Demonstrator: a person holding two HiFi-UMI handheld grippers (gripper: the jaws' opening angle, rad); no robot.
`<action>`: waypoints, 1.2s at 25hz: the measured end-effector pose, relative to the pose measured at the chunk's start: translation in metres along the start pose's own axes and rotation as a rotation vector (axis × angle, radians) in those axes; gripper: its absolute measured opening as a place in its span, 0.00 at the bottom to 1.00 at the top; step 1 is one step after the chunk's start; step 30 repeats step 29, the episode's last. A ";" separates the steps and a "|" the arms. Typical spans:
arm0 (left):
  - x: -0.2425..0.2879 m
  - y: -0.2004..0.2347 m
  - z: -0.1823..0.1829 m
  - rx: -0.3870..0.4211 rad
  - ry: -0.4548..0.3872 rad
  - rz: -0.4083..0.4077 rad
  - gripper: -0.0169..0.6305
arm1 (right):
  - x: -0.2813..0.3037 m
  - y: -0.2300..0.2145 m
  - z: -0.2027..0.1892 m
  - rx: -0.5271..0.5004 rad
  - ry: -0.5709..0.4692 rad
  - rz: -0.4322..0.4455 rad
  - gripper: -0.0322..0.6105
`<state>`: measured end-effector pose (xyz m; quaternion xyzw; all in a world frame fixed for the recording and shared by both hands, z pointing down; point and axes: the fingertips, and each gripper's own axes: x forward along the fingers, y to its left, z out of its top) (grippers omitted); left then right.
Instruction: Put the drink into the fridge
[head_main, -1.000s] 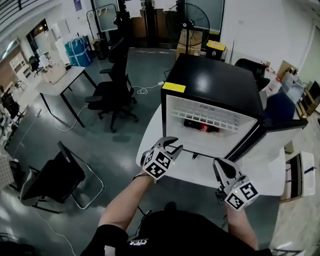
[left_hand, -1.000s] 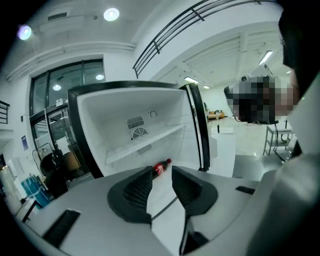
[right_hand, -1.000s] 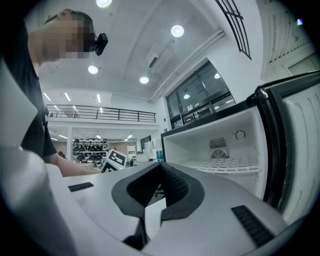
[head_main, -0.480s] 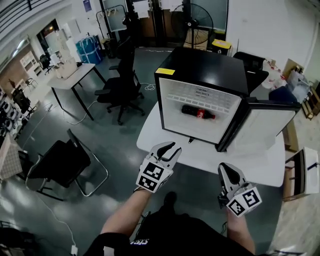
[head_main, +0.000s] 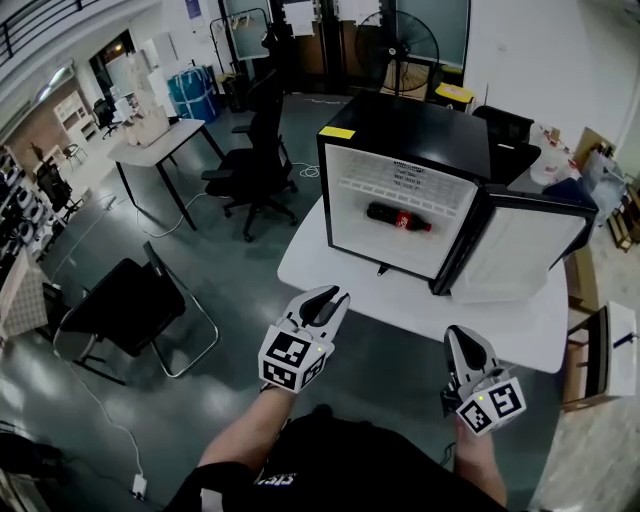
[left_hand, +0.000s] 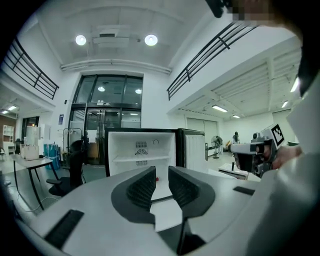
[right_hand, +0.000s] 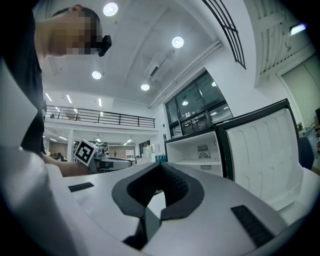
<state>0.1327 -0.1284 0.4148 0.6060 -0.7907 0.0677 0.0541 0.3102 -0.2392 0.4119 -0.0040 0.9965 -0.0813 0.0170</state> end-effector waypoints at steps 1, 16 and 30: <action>-0.001 0.001 0.000 -0.003 0.000 0.007 0.16 | 0.000 0.000 0.002 -0.003 -0.005 0.002 0.07; -0.002 0.007 0.006 -0.002 -0.022 0.013 0.16 | 0.016 0.008 0.007 -0.059 0.004 0.016 0.07; -0.007 -0.001 0.007 -0.006 -0.037 0.014 0.13 | 0.007 0.009 0.007 -0.062 0.010 0.006 0.07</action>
